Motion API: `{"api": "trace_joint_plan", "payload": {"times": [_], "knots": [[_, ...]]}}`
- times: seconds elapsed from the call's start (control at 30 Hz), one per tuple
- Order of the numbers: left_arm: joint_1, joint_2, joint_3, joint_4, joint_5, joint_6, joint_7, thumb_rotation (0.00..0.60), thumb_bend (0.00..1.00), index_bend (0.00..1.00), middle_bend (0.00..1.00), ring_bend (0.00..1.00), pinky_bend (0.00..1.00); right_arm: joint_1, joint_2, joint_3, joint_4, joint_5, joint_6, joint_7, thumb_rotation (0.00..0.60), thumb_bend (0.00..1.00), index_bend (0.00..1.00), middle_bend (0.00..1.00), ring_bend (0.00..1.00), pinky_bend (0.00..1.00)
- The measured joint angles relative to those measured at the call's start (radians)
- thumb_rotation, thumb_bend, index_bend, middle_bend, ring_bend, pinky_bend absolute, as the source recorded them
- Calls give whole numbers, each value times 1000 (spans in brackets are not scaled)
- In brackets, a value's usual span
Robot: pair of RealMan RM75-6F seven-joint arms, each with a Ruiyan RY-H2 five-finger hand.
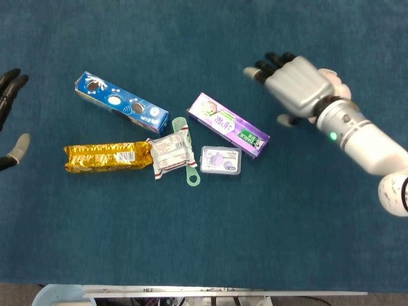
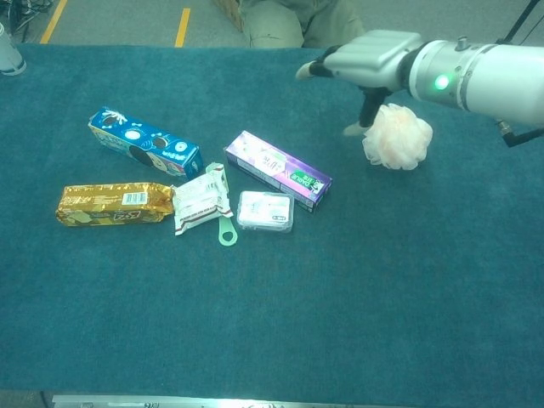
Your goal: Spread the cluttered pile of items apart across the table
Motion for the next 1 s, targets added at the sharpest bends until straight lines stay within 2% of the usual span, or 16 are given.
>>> {"api": "trace_joint_plan", "payload": {"times": [0.23, 0.43, 0.67, 1.0], "knots": [[2, 10, -3, -13, 12, 3, 6, 600, 368, 36, 71, 124, 358, 64, -17, 1, -34, -52, -64, 14, 502, 233, 149, 219, 59, 142], [10, 19, -5, -26, 17, 15, 6, 600, 368, 36, 71, 124, 358, 139, -91, -16, -8, 1, -73, -13, 497, 235, 158, 248, 66, 142], [25, 27, -3, -30, 14, 26, 5, 600, 368, 36, 71, 124, 357, 230, -192, -60, 45, 78, -62, -69, 496, 234, 163, 261, 74, 143], [39, 33, -3, -22, 10, 33, -10, 600, 368, 36, 70, 124, 357, 295, -287, -111, 116, 140, -48, -94, 496, 234, 165, 272, 85, 143]]}}
